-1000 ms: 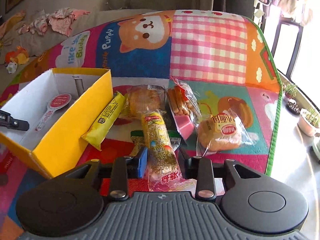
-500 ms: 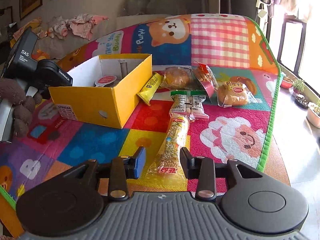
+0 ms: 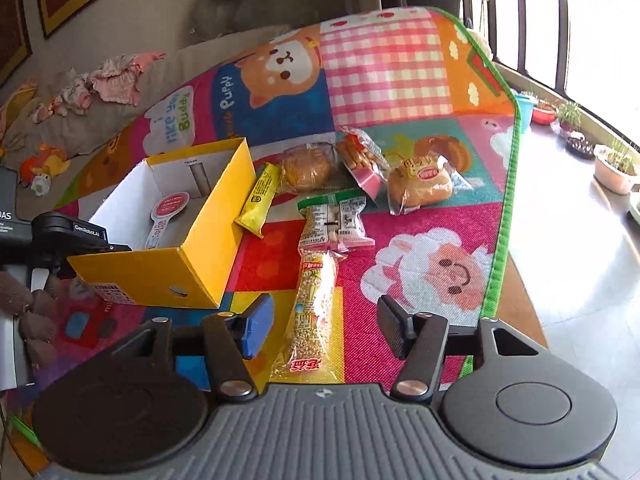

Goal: Organize objects
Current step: 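Move the right gripper to the long corn-snack bag and grasp it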

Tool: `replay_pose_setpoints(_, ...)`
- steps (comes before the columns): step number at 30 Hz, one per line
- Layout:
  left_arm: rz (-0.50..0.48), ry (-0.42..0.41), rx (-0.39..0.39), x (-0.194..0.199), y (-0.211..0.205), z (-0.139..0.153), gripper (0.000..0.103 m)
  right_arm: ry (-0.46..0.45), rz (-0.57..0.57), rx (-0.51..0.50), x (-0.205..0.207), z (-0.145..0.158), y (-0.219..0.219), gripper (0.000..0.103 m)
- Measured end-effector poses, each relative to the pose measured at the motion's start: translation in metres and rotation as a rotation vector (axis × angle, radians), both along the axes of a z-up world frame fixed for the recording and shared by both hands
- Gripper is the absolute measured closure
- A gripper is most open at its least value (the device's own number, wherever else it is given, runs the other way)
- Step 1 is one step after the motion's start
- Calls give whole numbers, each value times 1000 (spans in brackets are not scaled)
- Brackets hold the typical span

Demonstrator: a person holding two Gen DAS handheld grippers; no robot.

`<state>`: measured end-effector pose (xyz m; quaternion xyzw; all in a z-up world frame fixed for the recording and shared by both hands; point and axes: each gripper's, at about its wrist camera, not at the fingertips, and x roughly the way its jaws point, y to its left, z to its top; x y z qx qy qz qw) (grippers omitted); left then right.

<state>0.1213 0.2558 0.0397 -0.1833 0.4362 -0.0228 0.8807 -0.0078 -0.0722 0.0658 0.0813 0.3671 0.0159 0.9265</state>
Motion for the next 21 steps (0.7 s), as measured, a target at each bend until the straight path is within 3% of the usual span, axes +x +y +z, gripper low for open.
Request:
replay_pose_setpoints(5, 14, -4, -22, -2, 3, -1, 88, 39, 63, -19, 23, -18, 25, 46)
replay_pose_setpoints(13, 25, 2, -17, -3, 2, 0, 88, 97, 43, -88, 49, -42, 29, 48)
replay_pose_setpoints(17, 37, 16, -4, 0, -1, 0, 88, 94, 41, -90, 45, -41, 24, 73)
replay_pose_setpoints(21, 49, 28, -9, 2, -1, -3, 88, 106, 49, -73, 38, -38, 22, 74)
